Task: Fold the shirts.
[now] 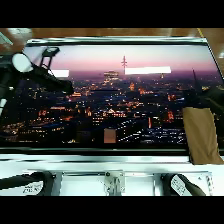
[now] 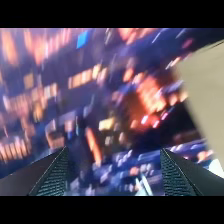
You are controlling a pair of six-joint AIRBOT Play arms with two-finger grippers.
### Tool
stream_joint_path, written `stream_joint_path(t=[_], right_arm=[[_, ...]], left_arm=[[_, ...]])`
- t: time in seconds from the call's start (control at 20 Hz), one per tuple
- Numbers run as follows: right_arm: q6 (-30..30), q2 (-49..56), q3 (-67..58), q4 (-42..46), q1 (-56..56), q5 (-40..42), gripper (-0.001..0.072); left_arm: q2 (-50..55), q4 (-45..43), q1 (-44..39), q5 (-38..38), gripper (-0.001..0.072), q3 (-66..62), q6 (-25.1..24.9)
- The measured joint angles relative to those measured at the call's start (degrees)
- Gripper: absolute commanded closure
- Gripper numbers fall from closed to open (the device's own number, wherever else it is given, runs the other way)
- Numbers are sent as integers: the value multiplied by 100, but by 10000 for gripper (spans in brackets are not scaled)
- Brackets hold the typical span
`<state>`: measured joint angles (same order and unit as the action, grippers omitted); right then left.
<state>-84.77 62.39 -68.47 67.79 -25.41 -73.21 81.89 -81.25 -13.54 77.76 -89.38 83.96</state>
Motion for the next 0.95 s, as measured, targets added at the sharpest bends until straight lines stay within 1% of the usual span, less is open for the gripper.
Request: stream_joint_path(t=[0.15, 0.35, 0.6, 0.95], right_arm=[[-262, 315, -39, 363, 1080, -127, 16], [-402, 496, -52, 490, 1781, -192, 16], [-446, 553, -57, 365, 2035, -219, 16], [-457, 564, -57, 321, 2085, -223, 16]], left_arm=[[140, -243, -153, 136, 8, 0, 103], [208, -367, -197, 210, 8, 0, 162], [232, -409, -212, 232, 8, 0, 179], [243, -426, -210, 238, 8, 0, 181]])
